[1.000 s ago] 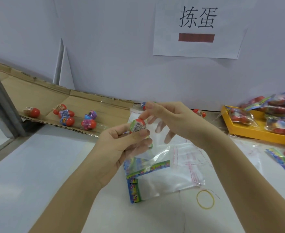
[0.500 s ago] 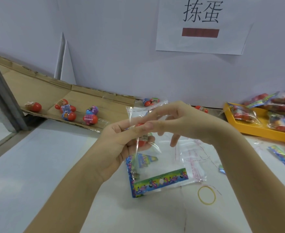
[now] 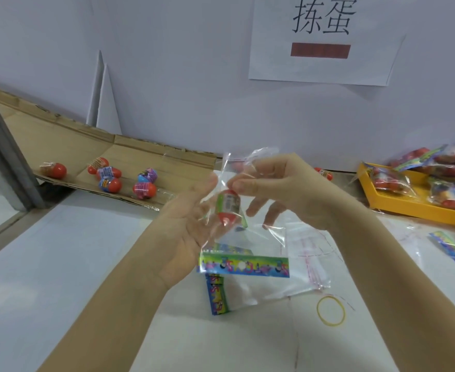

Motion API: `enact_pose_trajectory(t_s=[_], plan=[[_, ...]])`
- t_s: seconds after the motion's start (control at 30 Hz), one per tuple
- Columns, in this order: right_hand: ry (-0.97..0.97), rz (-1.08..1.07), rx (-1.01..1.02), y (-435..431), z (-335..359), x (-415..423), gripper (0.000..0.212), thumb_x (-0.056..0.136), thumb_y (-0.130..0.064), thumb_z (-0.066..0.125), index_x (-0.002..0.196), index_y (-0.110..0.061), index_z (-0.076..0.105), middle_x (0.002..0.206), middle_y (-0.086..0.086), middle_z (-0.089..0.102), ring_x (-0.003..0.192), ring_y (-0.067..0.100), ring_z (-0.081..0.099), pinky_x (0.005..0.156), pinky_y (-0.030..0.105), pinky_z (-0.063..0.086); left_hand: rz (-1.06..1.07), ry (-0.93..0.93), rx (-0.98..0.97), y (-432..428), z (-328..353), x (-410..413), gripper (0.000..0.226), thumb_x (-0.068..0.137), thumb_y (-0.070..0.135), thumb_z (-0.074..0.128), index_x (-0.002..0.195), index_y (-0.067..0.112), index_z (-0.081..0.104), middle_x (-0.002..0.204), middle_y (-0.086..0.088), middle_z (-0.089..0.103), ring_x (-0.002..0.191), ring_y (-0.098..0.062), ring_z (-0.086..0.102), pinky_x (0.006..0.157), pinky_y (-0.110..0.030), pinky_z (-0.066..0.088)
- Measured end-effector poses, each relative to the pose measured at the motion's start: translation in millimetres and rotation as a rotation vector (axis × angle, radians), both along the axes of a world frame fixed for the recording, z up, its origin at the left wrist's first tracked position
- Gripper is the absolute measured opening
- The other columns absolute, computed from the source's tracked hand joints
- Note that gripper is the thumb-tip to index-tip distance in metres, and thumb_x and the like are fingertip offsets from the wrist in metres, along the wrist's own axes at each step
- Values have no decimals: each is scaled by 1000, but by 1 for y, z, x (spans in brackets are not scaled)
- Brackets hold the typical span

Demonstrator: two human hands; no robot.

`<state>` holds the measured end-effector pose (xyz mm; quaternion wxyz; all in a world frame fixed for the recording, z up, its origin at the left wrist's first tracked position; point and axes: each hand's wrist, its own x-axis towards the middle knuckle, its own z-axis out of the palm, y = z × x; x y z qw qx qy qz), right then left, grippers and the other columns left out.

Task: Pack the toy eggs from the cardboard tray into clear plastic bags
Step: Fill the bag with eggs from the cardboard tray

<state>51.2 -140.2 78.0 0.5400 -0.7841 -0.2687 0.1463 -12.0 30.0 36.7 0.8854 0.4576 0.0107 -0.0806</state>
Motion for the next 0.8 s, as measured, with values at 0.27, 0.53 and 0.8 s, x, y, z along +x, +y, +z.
enact_pose_trajectory(t_s=[0.27,0.53,0.8], plan=[[-50,-177,29,-1,3,-1,11,85,-26,71,90,-19,77,85,-4,74,60,15,66,47,26,50,50,74,87,-10,-5,1,41,63,26,73,95,0,72,97,-18,75,79,-31,74,58,-30,59],[-5,-171,-83,1,7,-5,25,89,-39,62,91,-20,78,96,-6,73,76,10,64,58,27,54,75,20,132,-10,-7,1,33,68,24,71,93,3,72,92,-16,76,74,-26,75,55,-27,58],[-7,-174,-90,7,3,-5,25,86,-43,63,82,-24,78,93,-11,73,86,11,62,61,25,51,125,-41,159,-10,-7,2,32,60,28,74,87,9,77,90,-13,76,70,-21,74,55,-26,58]])
